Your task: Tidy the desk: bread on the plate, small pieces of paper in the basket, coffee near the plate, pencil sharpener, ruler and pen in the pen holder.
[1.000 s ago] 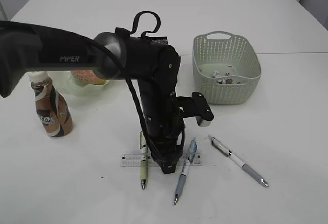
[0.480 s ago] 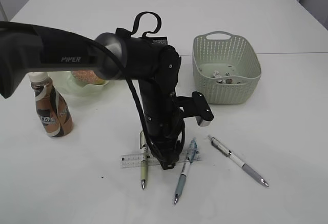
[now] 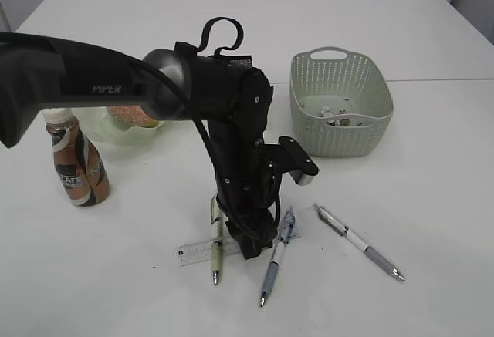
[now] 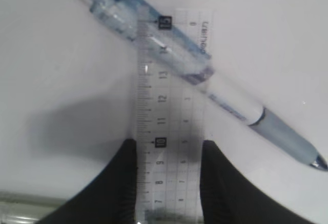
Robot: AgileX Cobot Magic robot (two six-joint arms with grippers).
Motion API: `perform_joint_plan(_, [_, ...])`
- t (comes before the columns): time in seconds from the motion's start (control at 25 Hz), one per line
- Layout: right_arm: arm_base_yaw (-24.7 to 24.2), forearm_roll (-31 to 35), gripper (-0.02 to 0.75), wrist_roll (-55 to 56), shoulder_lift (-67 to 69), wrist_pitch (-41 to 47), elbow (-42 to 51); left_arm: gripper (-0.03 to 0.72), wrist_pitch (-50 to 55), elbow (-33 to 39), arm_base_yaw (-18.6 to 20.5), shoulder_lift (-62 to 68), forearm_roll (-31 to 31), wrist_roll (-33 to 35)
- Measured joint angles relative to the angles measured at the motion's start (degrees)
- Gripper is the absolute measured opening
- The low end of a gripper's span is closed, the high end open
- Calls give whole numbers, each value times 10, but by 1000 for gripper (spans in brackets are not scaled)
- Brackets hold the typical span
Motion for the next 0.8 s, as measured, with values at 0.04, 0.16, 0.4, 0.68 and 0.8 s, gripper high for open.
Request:
perform_joint_plan(0.04, [0,0,561,0,0,0,0,241,6,0,0,0,2,-7])
perform_joint_plan(0.16, [0,0,561,0,0,0,0,241,15,0,0,-2,21,-28])
perform_joint_plan(0.4, [0,0,561,0,0,0,0,241,22,0,0,-20,59,-57])
perform_joint_plan(0.68, [0,0,561,0,0,0,0,241,23,-5,0,-47,63,-86])
perform_joint_plan(0.8, [0,-1,561,0,0,0,0,241,19,-33,0,-57,63,-147])
